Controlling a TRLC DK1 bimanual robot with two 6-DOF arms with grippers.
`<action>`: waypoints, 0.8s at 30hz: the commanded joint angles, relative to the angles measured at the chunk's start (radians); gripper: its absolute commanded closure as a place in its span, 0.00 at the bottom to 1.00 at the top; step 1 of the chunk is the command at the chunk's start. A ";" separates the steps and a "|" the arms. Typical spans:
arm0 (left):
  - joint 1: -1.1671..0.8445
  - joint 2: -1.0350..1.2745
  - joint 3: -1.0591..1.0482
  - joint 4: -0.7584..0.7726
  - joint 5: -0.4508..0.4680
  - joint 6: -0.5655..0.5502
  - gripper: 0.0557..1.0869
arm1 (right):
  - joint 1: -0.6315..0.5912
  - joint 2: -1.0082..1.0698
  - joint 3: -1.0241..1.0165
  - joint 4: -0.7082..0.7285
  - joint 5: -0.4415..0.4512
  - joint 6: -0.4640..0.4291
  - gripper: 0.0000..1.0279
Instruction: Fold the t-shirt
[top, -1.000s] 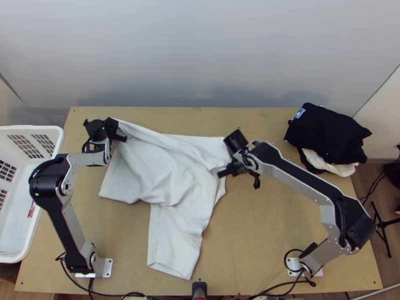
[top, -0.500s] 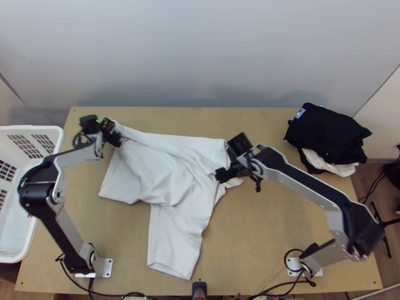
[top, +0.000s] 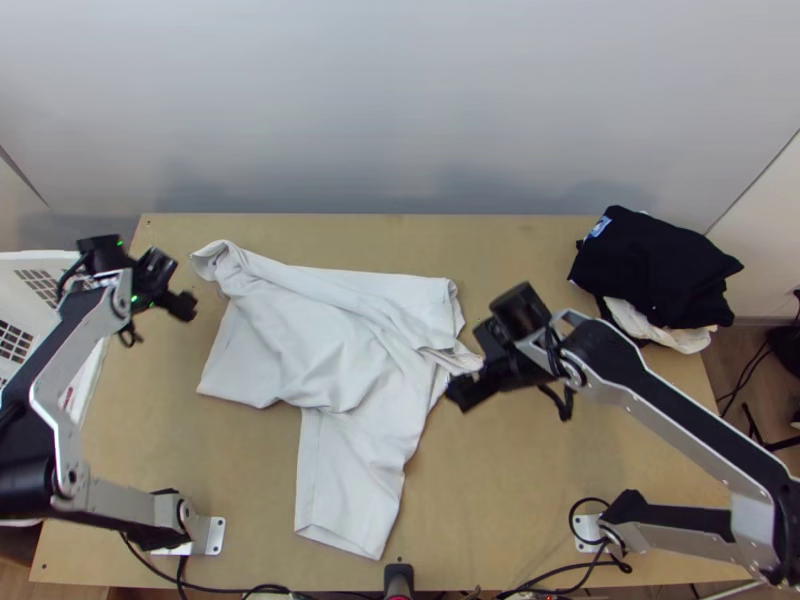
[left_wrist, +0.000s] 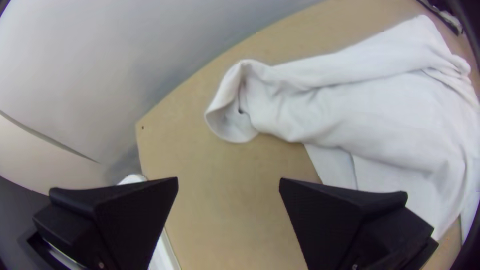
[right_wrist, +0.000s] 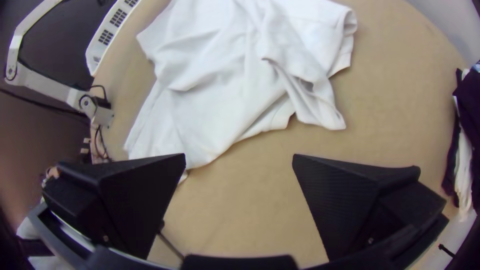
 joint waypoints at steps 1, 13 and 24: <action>0.106 -0.149 -0.099 -0.211 0.121 0.075 0.05 | 0.052 -0.070 -0.083 -0.070 -0.119 -0.016 0.03; 0.008 -0.060 0.006 -0.068 0.101 -0.282 0.05 | -0.078 -0.087 -0.164 0.174 -0.027 0.063 0.07; -0.065 -0.141 -0.054 -0.053 0.029 -0.330 0.05 | -0.195 -0.098 -0.342 0.471 0.201 -0.028 0.07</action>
